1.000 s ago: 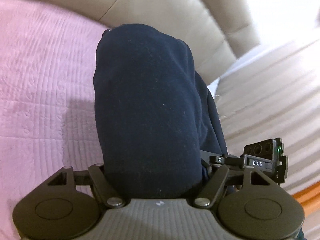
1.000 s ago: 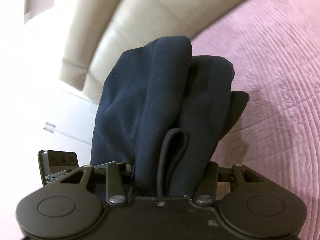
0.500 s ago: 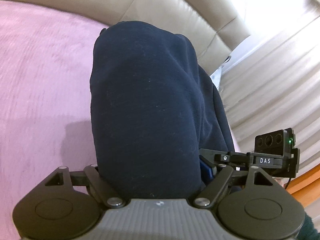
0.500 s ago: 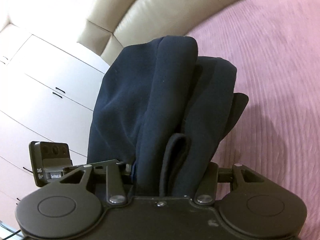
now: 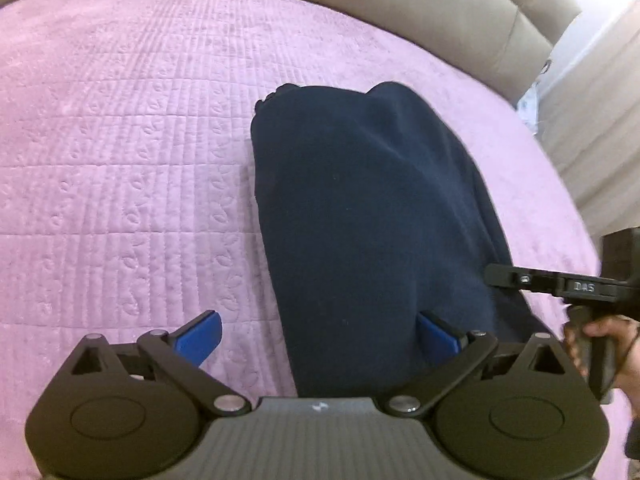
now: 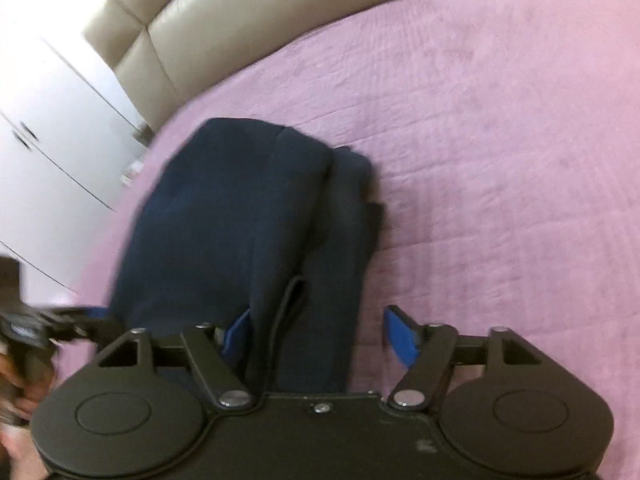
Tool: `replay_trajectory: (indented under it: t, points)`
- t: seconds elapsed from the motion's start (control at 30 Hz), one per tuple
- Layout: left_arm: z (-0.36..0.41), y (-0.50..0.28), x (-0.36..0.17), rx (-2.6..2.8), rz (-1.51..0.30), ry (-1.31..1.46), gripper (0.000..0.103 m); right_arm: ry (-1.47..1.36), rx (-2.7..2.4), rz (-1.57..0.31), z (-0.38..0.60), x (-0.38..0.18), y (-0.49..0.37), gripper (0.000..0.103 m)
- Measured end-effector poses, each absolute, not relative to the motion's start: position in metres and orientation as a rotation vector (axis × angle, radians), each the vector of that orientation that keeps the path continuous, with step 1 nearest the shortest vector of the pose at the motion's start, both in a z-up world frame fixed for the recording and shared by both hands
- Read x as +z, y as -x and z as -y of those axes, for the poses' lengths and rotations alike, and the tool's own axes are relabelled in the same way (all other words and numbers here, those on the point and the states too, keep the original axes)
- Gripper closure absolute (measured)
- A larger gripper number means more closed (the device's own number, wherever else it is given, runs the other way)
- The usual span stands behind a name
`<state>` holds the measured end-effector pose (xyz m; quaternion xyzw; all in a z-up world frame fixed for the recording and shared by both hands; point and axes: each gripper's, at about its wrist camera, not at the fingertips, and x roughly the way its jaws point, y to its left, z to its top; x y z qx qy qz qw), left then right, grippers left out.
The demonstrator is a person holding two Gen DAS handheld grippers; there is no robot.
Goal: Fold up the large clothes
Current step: 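Open both tools and pull them back from the bundle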
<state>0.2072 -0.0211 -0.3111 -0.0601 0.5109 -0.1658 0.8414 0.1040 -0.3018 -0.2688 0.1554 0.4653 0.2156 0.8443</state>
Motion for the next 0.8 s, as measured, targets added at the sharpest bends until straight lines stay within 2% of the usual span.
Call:
replay_trajectory:
  t: [0.1,0.27,0.43,0.63,0.8]
  points:
    - [0.026,-0.203,-0.307,-0.298,-1.099,0.137,0.000,-0.275,0.393,-1.003,0.298,-0.261,-0.096,0.020]
    - [0.031,-0.186,-0.289,-0.196,-1.121,0.089,0.000,0.026,0.128,-1.007,0.292,-0.231,-0.074,0.019]
    - [0.042,-0.153,-0.266,-0.127,-1.094,0.011,0.000,-0.158,0.231,-1.054,0.306,-0.198,-0.037,0.020]
    - [0.058,-0.108,-0.247,-0.139,-1.059,-0.057,0.000,-0.160,0.335,-1.004,0.277,-0.153,0.024,0.019]
    - [0.068,-0.065,-0.237,-0.115,-1.016,-0.133,0.000,-0.060,0.393,-1.020,0.239,-0.155,0.062,0.018]
